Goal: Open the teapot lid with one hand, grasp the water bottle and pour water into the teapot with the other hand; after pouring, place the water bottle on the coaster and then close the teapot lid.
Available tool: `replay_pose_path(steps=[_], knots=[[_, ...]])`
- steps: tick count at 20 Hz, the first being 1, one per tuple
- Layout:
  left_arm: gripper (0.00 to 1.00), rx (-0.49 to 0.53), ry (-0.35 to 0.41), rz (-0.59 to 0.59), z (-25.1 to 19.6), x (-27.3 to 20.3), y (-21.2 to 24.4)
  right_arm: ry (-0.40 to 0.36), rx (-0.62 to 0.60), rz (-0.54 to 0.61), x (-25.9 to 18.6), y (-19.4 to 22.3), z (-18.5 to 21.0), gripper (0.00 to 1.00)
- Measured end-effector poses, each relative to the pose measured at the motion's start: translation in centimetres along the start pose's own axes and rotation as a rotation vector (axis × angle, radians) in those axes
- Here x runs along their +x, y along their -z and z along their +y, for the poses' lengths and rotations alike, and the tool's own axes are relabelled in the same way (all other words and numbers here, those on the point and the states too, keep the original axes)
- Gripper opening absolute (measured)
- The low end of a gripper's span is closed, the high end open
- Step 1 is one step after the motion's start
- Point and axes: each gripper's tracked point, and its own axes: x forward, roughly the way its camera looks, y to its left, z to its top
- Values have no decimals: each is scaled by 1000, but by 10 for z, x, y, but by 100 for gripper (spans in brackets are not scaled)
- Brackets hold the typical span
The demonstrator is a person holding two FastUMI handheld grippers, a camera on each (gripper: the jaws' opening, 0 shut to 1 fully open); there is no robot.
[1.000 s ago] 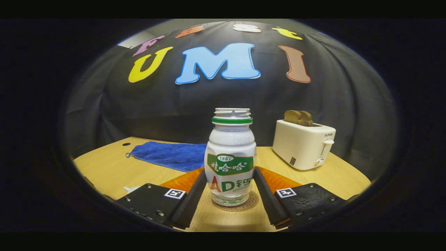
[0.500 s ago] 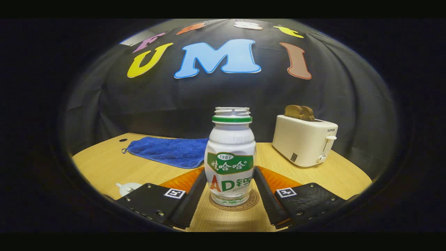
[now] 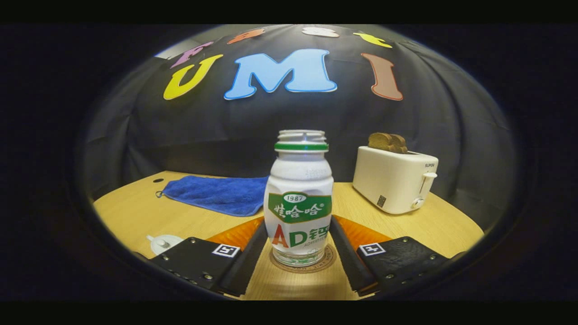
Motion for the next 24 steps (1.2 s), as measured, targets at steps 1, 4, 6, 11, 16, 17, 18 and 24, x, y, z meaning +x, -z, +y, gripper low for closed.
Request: replay_pose_path(steps=[1,4,6,11,16,17,18,24], knots=[[24,2,-1,0,0,0,0,-8,11,6,1,4,1,81],[17,2,-3,-1,0,1,0,-18,34,11,1,7,2,84],[21,0,-1,-1,-1,1,1,-30,33,1,0,5,2,99],[21,6,3,0,-5,3,-1,-40,31,-34,-9,-5,2,99],[24,10,9,-15,-13,3,-9,-49,1,-79,-27,-15,3,99],[24,15,10,-20,-15,4,-12,-47,-5,-90,-31,-18,2,99],[24,19,12,-28,-19,3,-16,-46,-7,-102,-37,-20,1,99],[24,44,40,-109,-48,7,-61,-63,49,-172,-87,-38,0,99]])
